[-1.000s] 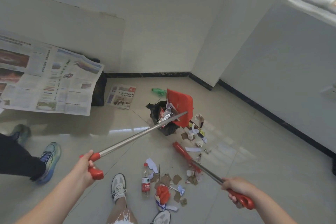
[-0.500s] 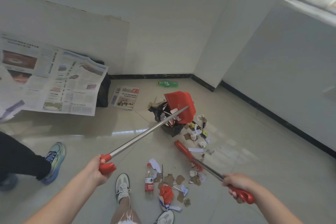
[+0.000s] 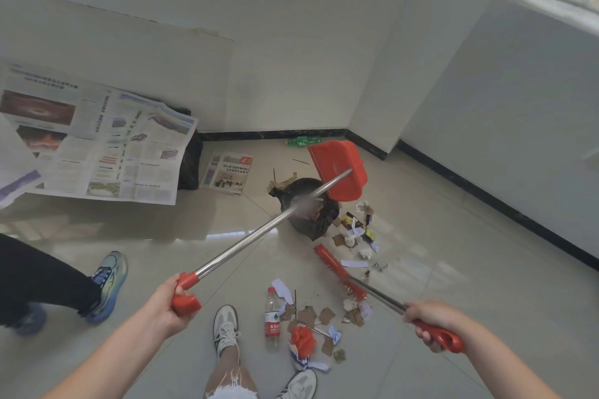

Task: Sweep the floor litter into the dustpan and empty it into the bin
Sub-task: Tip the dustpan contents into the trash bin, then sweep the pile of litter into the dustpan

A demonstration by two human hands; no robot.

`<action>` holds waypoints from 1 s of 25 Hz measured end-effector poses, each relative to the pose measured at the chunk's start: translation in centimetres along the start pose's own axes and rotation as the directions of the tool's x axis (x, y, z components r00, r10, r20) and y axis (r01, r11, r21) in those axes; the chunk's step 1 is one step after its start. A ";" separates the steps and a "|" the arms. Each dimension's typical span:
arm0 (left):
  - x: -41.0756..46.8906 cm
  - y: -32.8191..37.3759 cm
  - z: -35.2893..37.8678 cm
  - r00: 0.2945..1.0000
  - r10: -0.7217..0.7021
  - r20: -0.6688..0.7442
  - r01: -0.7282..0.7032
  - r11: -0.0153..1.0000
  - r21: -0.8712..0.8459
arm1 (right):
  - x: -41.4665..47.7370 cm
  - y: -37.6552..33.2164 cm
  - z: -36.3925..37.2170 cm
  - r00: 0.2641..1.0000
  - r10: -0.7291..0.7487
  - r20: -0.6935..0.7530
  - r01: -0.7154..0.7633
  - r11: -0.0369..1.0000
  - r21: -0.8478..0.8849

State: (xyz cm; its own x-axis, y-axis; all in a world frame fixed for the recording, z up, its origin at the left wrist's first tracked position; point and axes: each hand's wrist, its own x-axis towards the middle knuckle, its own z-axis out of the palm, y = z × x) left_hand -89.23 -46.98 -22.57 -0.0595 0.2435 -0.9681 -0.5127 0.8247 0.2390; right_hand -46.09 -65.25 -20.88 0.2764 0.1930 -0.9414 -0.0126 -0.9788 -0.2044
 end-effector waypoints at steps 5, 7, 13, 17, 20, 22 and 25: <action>-2.2 2.8 3.0 0.970 0.232 0.068 -0.239 0.963 0.129 | -0.5 0.1 -5.5 1.000 0.008 -0.004 -0.008 0.998 0.069; -3.9 4.6 5.0 0.915 0.375 0.148 -0.401 0.886 0.233 | -1.1 0.6 -7.9 1.000 0.000 0.001 -0.001 0.991 0.137; -12.3 3.5 15.8 0.604 0.638 0.478 -0.763 0.288 0.579 | -3.6 2.4 -12.7 0.999 -0.022 -0.039 0.032 0.954 0.297; -16.6 -0.2 23.8 0.307 0.576 0.757 -0.816 -0.251 0.521 | -4.1 2.1 -14.0 0.981 -0.095 -0.170 0.147 0.935 0.324; -16.8 -1.3 28.2 0.193 0.516 0.835 -0.720 -0.503 0.478 | -4.7 1.2 -15.5 0.952 -0.152 -0.267 0.231 0.928 0.294; -16.1 -0.3 30.2 0.159 0.522 0.838 -0.683 -0.554 0.475 | -4.7 0.0 -17.0 0.940 -0.174 -0.295 0.259 0.924 0.281; -15.0 3.6 32.3 0.099 0.580 0.809 -0.672 -0.560 0.484 | -3.9 -2.7 -18.6 0.935 -0.183 -0.302 0.271 0.921 0.281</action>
State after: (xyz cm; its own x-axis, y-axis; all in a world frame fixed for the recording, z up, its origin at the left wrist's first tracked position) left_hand -62.55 -31.18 -4.78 0.3897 0.9151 0.1038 0.7419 -0.3787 0.5534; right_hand -29.23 -64.65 -11.66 0.5514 0.3392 -0.7622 -0.2070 -0.8294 -0.5189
